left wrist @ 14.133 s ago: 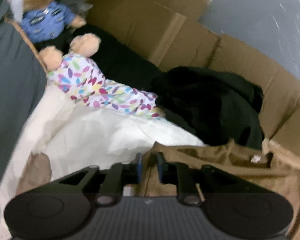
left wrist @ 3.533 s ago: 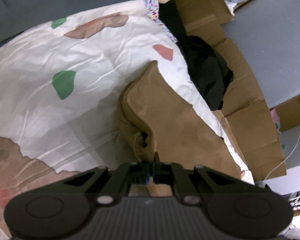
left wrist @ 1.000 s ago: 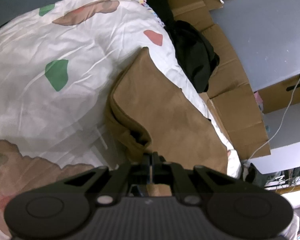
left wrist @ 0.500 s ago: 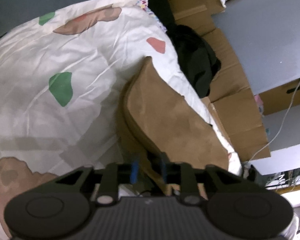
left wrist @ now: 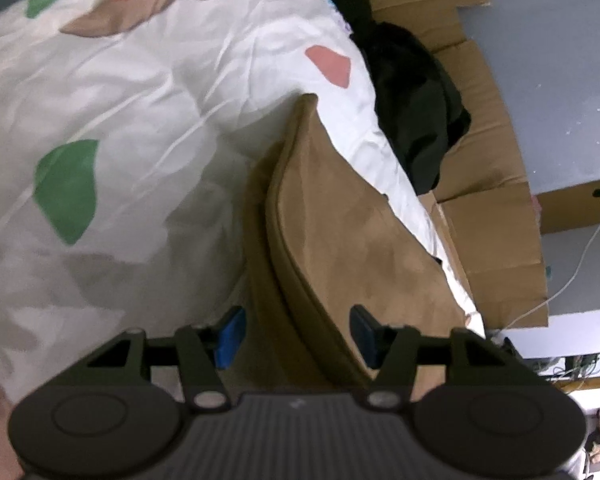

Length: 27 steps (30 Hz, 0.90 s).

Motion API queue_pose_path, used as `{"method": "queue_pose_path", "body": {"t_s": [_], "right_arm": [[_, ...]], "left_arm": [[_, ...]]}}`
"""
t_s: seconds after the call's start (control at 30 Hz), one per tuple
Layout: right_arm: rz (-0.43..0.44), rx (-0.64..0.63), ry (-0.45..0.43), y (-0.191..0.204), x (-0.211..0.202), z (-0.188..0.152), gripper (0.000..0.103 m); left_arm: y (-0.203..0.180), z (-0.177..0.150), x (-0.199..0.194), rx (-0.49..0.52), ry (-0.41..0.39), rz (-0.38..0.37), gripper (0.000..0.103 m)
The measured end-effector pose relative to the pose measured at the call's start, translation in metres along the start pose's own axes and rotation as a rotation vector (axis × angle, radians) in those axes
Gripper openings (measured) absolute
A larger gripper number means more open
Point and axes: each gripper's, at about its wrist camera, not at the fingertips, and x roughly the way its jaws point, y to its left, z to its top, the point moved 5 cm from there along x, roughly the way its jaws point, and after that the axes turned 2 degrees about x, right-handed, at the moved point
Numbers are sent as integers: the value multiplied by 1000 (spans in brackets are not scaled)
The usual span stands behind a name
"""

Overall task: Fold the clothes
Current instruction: 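Pinch the end of the folded brown shirt with both grippers, then lift the pinched shirt end with both grippers and fold it over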

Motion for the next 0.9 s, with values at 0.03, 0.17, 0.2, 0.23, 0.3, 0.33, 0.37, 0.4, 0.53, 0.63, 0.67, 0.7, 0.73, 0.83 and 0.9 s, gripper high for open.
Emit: {"method": "queue_pose_path", "body": {"t_s": [0.03, 0.17, 0.2, 0.23, 0.3, 0.33, 0.37, 0.4, 0.53, 0.63, 0.67, 0.7, 0.73, 0.83, 0.9], "right_arm": [[1, 5, -5, -1, -2, 0, 3], [-3, 6, -14, -2, -7, -2, 3], [-1, 6, -14, -2, -7, -3, 3], [1, 9, -13, -3, -7, -4, 3], [11, 20, -12, -5, -7, -6, 3], [15, 27, -12, -6, -7, -6, 3], [18, 38, -12, -8, -8, -6, 3], [21, 48, -12, -10, -8, -6, 3], [34, 95, -16, -11, -9, -5, 3], [40, 146, -9, -12, -10, -6, 3], [39, 157, -8, -13, -9, -7, 3], [43, 165, -5, -13, -8, -7, 3], [47, 174, -2, -12, -7, -8, 3], [50, 197, -4, -11, -8, -8, 3], [46, 204, -9, -10, -11, -7, 3]], "left_arm": [[0, 6, 5, 16, 10, -19, 61], [10, 32, 19, 23, 12, -9, 61], [12, 39, 24, 24, 19, -6, 61], [13, 44, 29, 28, 29, -7, 61], [15, 55, 40, 36, 51, -10, 61], [16, 58, 43, 39, 58, -12, 61], [17, 63, 50, 44, 80, -19, 60], [19, 67, 55, 48, 95, -26, 59], [26, 77, 70, 74, 145, -50, 28], [27, 78, 76, 103, 178, -41, 15], [23, 79, 75, 120, 178, -30, 12], [19, 79, 76, 136, 179, -25, 11], [16, 79, 75, 147, 179, -20, 10], [6, 78, 72, 175, 166, -1, 10], [-2, 75, 64, 175, 149, -2, 10]]}}
